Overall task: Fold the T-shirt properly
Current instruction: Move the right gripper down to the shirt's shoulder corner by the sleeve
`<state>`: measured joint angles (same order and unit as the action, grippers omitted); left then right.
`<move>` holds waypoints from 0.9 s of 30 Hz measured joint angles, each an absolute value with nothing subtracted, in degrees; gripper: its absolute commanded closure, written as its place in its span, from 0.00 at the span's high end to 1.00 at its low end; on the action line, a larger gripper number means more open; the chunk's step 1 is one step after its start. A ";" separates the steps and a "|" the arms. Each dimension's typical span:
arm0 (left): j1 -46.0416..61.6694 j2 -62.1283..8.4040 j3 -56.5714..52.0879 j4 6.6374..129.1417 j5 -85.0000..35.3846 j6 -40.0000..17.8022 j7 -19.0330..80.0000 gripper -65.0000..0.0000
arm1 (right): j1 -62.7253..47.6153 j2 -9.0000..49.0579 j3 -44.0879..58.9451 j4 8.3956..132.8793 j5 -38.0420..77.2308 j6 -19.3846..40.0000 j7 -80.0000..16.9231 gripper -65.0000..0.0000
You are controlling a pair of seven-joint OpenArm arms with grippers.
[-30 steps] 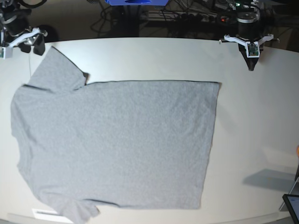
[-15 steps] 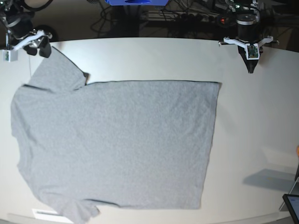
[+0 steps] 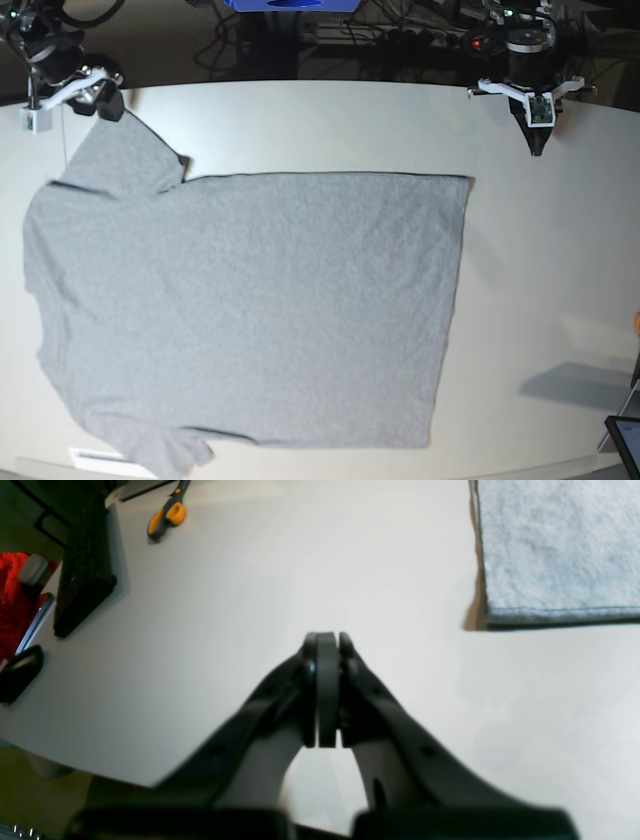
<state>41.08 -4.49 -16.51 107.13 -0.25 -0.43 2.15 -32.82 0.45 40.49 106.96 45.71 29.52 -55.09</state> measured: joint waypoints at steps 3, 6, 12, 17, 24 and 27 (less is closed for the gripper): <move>41.10 -4.49 -16.51 107.13 -0.25 -0.43 2.13 0.00 | -32.38 0.71 40.53 106.96 45.76 29.34 -54.92 0.52; 41.10 -4.49 -16.51 107.13 -0.25 -0.43 2.15 0.00 | -32.56 0.62 40.53 106.63 45.71 29.34 -54.98 0.52; 41.10 -4.49 -16.88 107.13 -0.25 -0.45 2.15 0.00 | -32.05 1.58 40.66 100.71 47.55 30.46 -53.04 0.52; 41.10 -4.47 -16.95 107.13 -0.25 -0.43 2.15 0.00 | -31.64 2.35 40.60 99.20 48.12 30.48 -51.94 0.52; 41.10 -4.49 -16.95 107.13 -0.25 -0.43 2.15 0.00 | -31.66 2.37 40.07 99.20 48.12 30.44 -51.92 0.52; 41.10 -4.49 -16.95 107.13 -0.25 -0.40 2.15 0.00 | -31.77 2.35 37.93 99.20 48.58 30.46 -51.31 0.52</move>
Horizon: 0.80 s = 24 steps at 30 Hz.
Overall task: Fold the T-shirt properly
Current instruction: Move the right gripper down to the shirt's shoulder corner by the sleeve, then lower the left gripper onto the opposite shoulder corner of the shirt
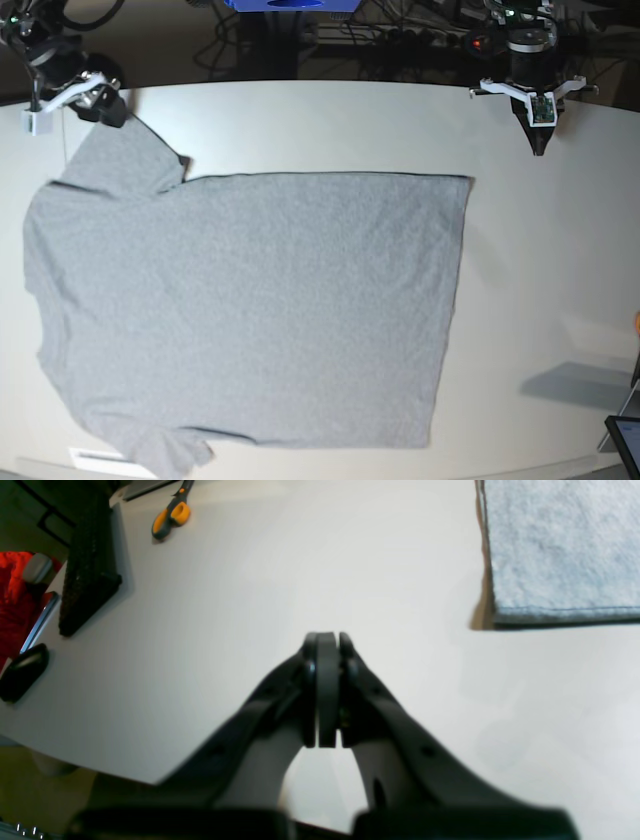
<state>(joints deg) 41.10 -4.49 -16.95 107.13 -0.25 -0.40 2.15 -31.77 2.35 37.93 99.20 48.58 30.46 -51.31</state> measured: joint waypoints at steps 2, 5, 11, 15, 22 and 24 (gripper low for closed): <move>41.10 -4.49 -16.95 107.13 -0.25 -0.40 2.15 0.00 | -31.75 2.35 36.45 99.22 48.77 30.50 -51.11 0.52; 41.10 -4.69 -16.95 107.13 -0.25 -0.40 2.15 0.00 | -31.75 2.33 34.98 99.22 49.21 30.63 -51.07 0.52; 41.10 -4.78 -16.95 107.13 -0.25 -0.43 2.15 0.00 | -31.68 2.33 34.94 99.22 49.21 30.65 -51.09 0.51; 41.10 -4.93 -17.02 106.89 -0.25 -0.43 2.09 0.00 | -31.66 2.33 34.96 99.22 49.19 30.63 -51.09 0.51; 39.81 -4.93 -16.99 103.24 -0.25 -0.43 2.09 0.00 | -31.57 2.37 34.94 98.96 48.42 30.41 -51.96 0.13; 39.94 -4.93 -16.99 102.61 -0.25 -0.40 2.17 0.00 | -31.29 2.37 34.94 98.80 47.86 30.39 -52.56 0.00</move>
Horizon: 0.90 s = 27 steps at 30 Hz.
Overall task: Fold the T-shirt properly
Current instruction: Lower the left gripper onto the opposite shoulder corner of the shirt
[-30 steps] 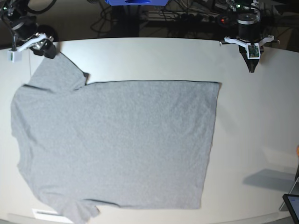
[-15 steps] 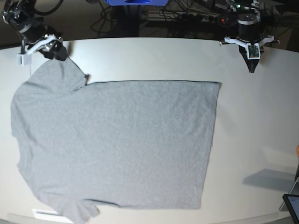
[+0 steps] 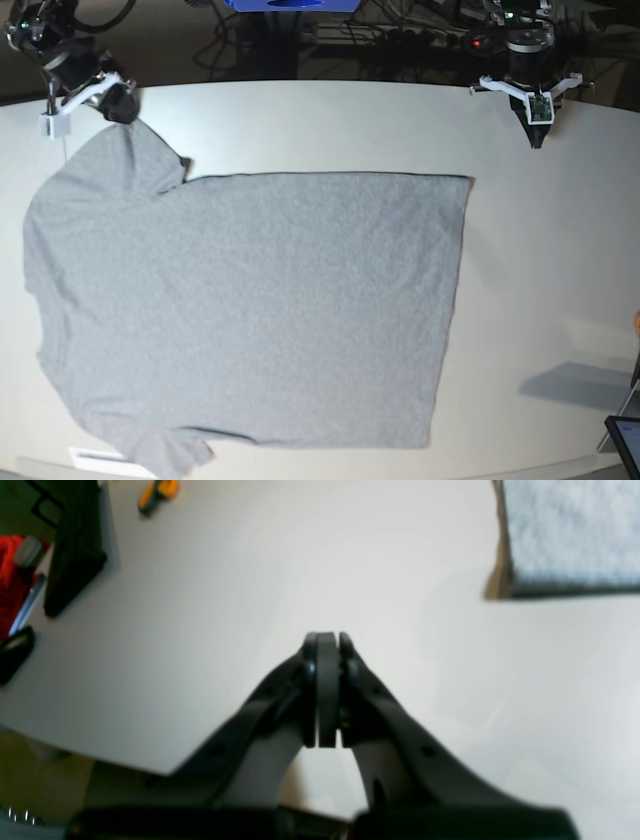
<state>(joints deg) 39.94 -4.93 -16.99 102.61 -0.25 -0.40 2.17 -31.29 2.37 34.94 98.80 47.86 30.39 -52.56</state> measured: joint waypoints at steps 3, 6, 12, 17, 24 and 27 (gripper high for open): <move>39.99 -4.93 -16.99 102.56 -0.25 -0.40 2.17 0.00 | -31.14 2.35 34.85 98.76 47.86 30.39 -52.62 0.01; 39.97 -4.93 -16.99 102.61 -0.25 -0.43 2.15 0.00 | -31.14 2.35 34.83 98.76 47.86 30.39 -52.62 0.00; 36.42 -4.78 -17.10 102.69 -3.97 -0.43 2.83 0.18 | -31.09 2.35 34.83 98.76 47.86 30.39 -52.71 0.00; 37.30 -8.34 -16.38 103.13 -24.23 -0.23 3.95 0.42 | -30.94 2.46 34.72 98.76 47.83 30.39 -52.86 0.00; 33.54 -14.81 -15.05 103.09 -50.37 -7.60 17.23 0.43 | -30.94 2.50 34.68 98.76 47.70 30.41 -52.86 0.00; 31.57 -15.22 -14.79 102.56 -51.46 -6.79 22.11 0.43 | -30.96 2.48 34.68 98.76 47.68 30.39 -52.84 0.00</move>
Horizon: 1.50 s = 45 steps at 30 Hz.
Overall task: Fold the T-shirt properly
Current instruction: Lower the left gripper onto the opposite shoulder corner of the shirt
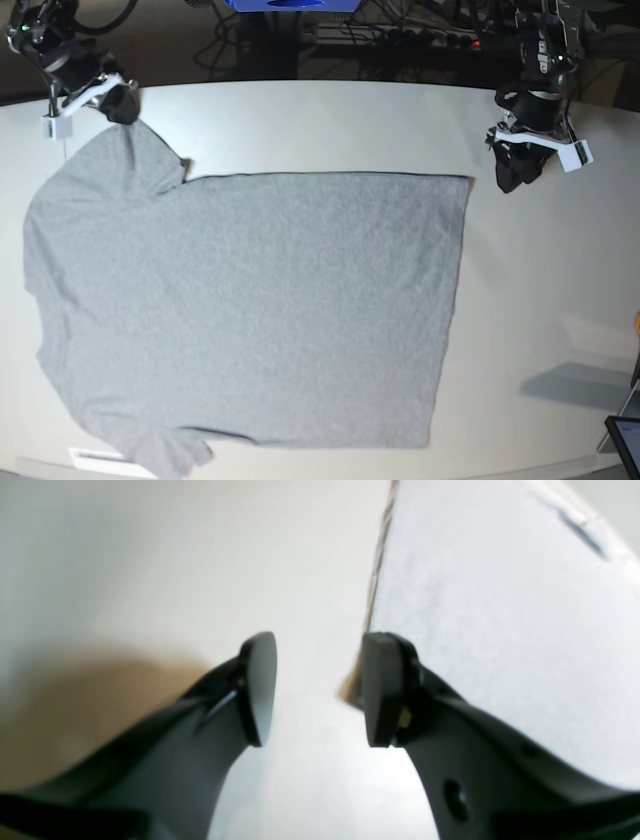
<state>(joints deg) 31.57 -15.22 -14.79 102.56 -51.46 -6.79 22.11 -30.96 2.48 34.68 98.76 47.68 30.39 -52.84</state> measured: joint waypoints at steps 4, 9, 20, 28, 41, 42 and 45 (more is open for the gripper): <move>29.04 -13.13 -15.03 102.59 -51.62 -7.18 27.20 0.43 | -30.96 2.50 34.68 98.76 47.68 30.41 -52.86 0.00; 29.02 -12.40 -14.79 101.21 -51.72 -7.11 29.12 0.43 | -30.96 2.50 34.68 98.76 47.68 30.41 -52.84 0.00; 24.99 -12.32 -14.83 94.21 -52.38 -7.55 30.20 0.43 | -30.63 2.52 34.68 98.76 47.66 30.41 -53.17 0.00; 23.59 -11.86 -11.94 94.04 -52.38 -7.55 29.21 0.43 | -30.61 2.50 34.61 98.76 47.66 30.39 -53.06 0.00; 21.91 -11.42 -7.51 94.02 -52.58 -7.79 29.80 0.42 | -30.52 2.50 34.61 98.76 47.66 30.39 -53.25 0.00; 21.91 -11.42 -7.51 94.00 -52.58 -7.79 29.80 0.42 | -30.52 2.50 34.61 98.76 47.66 30.39 -53.23 0.00; 21.91 -11.42 -7.62 94.00 -52.56 -7.77 29.80 0.41 | -30.52 2.50 34.61 98.76 47.66 30.39 -53.25 0.00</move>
<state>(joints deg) 21.91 -11.42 -7.62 94.00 -52.56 -7.77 29.80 -30.52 2.50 34.61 98.76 47.66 30.39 -53.25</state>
